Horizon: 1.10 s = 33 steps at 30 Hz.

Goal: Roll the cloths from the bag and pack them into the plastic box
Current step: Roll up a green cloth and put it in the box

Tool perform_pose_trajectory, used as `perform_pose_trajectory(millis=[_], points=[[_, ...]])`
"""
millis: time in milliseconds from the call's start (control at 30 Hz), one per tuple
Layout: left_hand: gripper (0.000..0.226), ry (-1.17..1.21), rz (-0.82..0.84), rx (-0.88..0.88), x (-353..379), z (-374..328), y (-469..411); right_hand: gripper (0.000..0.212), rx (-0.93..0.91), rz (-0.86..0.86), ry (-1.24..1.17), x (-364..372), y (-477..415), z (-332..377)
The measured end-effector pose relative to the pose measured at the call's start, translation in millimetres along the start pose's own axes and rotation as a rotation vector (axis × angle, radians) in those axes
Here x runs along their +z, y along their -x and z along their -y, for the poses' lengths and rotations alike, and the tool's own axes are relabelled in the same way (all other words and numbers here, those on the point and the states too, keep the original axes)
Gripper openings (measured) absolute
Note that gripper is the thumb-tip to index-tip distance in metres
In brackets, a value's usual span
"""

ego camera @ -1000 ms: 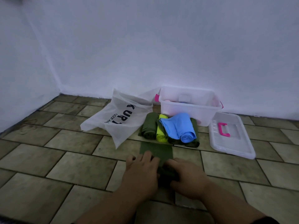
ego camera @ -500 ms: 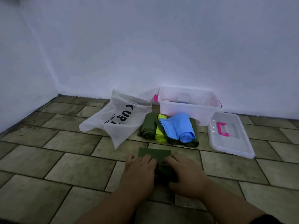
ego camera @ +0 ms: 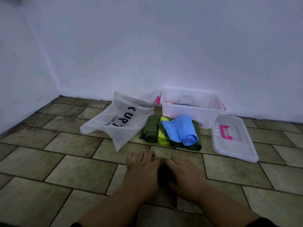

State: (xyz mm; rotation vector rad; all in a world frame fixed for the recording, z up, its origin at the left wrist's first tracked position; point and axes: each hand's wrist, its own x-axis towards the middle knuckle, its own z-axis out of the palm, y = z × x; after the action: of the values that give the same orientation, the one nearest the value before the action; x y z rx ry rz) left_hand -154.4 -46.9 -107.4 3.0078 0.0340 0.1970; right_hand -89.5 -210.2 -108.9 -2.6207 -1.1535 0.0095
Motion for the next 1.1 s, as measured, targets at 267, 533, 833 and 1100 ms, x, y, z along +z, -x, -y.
perform_pose_trajectory(millis=[267,533,833,1100], points=[[0.034,0.01,0.003,-0.088,-2.5,2.6,-8.0,0.041,-0.029,0.027,0.051,-4.9,-4.7,0.9],[0.06,1.431,0.106,-0.884,-9.0,-37.2,-17.4,0.032,0.35,0.171,-0.199,-16.6,-26.2,19.2],[0.034,1.821,0.247,-1.121,-30.9,-25.7,-24.2,0.023,0.477,0.107,-0.85,-14.8,-5.9,33.5],[0.031,1.718,0.248,-0.761,-59.4,-34.5,-57.9,0.021,0.546,0.058,-1.39,-58.1,-30.1,5.9]])
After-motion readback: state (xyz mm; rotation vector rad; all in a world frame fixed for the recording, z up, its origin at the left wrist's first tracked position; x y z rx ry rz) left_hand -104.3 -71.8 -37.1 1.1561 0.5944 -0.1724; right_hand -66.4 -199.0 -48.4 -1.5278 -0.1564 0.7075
